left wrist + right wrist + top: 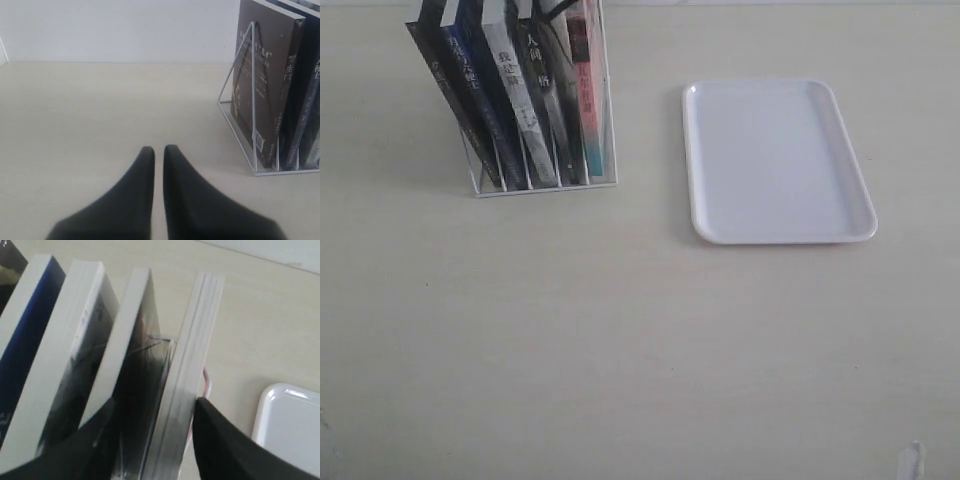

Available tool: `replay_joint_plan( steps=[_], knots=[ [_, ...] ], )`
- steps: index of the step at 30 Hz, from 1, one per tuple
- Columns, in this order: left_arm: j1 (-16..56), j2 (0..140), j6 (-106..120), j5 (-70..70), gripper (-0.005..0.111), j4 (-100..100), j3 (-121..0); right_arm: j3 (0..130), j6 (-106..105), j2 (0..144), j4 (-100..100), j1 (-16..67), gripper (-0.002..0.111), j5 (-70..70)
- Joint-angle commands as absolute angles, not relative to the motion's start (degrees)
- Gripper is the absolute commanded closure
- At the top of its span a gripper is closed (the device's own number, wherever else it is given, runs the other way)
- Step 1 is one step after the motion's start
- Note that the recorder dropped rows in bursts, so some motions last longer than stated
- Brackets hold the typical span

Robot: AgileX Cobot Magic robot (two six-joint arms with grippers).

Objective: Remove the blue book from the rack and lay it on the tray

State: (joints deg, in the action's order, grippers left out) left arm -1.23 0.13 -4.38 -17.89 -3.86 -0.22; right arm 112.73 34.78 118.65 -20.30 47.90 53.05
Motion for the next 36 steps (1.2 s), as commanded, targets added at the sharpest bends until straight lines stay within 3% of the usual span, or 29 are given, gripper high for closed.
replay_joint_plan(
  steps=[1,12,13,17,21,24,26,31,36],
  knots=[
    [-0.77,0.00,-4.26,-17.54,0.101,-3.98,0.00,113.73,34.40,117.63,-20.24,47.94,0.062,54.39],
    [-0.77,0.00,-4.26,-17.54,0.101,-3.98,0.00,116.10,26.29,109.57,-13.94,47.94,0.063,59.82],
    [-0.77,0.00,-4.26,-17.54,0.101,-3.98,0.00,116.10,23.30,109.29,-10.49,47.94,0.067,60.60],
    [-0.77,0.00,-4.26,-17.54,0.101,-3.98,0.00,116.10,15.14,109.29,-6.56,49.73,0.109,62.30],
    [-0.77,0.00,-4.26,-17.54,0.101,-3.98,0.00,116.10,15.28,109.39,-7.14,51.69,0.104,60.14],
    [-0.77,0.00,-4.26,-17.54,0.101,-3.98,0.00,116.10,17.83,109.83,-7.29,51.95,0.079,58.44],
    [-0.77,0.00,-4.26,-17.54,0.101,-3.98,0.00,116.10,19.42,110.33,-8.79,51.95,0.070,57.89],
    [-0.77,0.00,-4.26,-17.54,0.101,-3.98,0.00,116.10,22.46,111.94,-11.15,51.95,0.079,57.94],
    [-0.77,0.00,-4.26,-17.54,0.101,-3.98,0.00,116.10,25.15,113.39,-13.17,51.95,0.078,58.12]
  ],
)
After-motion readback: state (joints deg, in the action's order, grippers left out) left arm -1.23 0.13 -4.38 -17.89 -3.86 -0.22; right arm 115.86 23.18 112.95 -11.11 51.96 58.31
